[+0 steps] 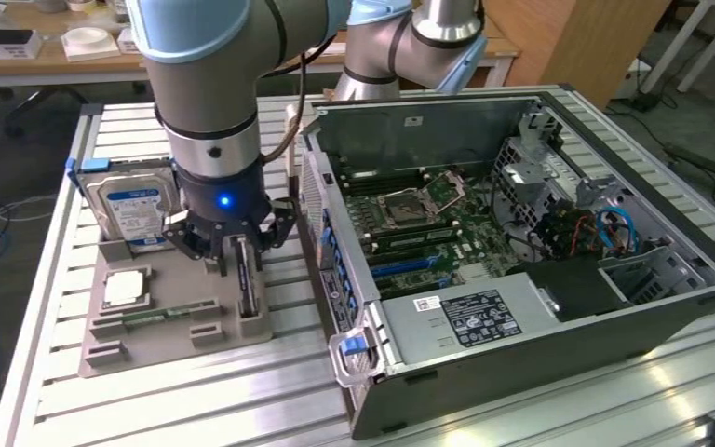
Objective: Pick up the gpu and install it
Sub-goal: 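Pick up the gpu and move the gpu toward the slot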
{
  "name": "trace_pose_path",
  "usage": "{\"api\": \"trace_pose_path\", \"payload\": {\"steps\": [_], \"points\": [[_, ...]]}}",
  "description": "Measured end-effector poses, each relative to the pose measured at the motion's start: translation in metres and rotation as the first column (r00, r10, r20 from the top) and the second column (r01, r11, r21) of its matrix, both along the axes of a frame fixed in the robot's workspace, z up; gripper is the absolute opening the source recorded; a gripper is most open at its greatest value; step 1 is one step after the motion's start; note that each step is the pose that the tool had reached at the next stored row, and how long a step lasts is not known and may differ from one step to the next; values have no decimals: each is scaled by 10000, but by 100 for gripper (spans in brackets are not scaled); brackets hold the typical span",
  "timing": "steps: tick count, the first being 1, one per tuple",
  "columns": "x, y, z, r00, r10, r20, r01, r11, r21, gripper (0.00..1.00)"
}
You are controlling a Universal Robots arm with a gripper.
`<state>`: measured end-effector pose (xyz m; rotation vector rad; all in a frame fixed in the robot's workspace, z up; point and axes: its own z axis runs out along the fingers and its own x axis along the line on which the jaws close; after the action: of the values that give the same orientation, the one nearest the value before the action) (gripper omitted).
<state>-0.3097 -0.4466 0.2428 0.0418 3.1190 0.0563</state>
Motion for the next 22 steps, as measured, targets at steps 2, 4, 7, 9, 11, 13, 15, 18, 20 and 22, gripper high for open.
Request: {"api": "trace_pose_path", "payload": {"steps": [2,4,7,9,11,13,15,18,20,22], "points": [[13,0,-10,10000,1,1,-1,10000,1,47],[22,1,-22,10000,1,0,-1,10000,0,47],[27,31,-42,10000,1,1,-1,10000,0,47],[26,65,-52,10000,1,0,-1,10000,0,47],[26,83,-65,10000,1,1,-1,10000,1,47],[26,99,-83,10000,1,1,-1,10000,2,47],[26,110,-110,10000,1,0,-1,10000,1,47],[27,113,-158,10000,3,1,-3,10000,1,47],[26,115,-181,10000,1,1,-1,10000,1,47],[26,114,-182,10000,1,-1,-1,10000,0,47]]}}
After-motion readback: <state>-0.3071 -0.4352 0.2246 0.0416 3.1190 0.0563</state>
